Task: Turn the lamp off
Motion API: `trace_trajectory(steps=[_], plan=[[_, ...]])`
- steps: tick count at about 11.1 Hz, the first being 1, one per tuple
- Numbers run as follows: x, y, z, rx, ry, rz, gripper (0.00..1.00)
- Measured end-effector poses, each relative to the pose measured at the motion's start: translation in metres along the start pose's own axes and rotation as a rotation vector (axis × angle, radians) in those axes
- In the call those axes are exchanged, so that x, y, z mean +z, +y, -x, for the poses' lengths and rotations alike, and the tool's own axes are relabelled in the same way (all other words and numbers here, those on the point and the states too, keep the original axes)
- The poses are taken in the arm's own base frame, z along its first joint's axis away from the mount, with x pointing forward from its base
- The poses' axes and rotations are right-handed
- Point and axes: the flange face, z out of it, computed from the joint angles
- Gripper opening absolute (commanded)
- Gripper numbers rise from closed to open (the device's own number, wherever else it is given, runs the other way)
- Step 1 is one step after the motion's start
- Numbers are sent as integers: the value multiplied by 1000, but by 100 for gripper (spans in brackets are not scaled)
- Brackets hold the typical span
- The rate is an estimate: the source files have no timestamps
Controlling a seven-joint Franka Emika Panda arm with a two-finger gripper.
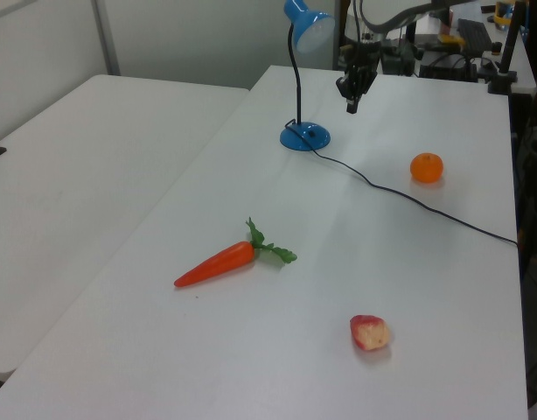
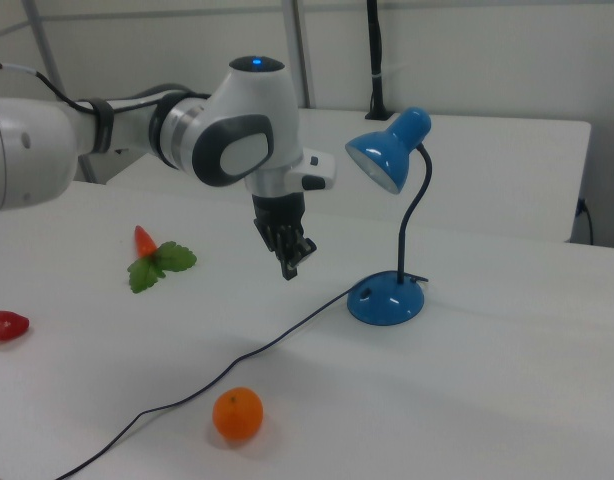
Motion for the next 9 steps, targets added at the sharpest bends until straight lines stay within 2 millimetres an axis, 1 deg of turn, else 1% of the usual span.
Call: trace_trajectory(steps=[4, 6, 7, 9], plan=[[-34, 0, 16, -61, -72, -17, 2], [-52, 0, 26, -80, -77, -31, 2], [-59, -3, 33, -98, -77, -40, 2], [-68, -12, 50, -131, -89, -57, 3]])
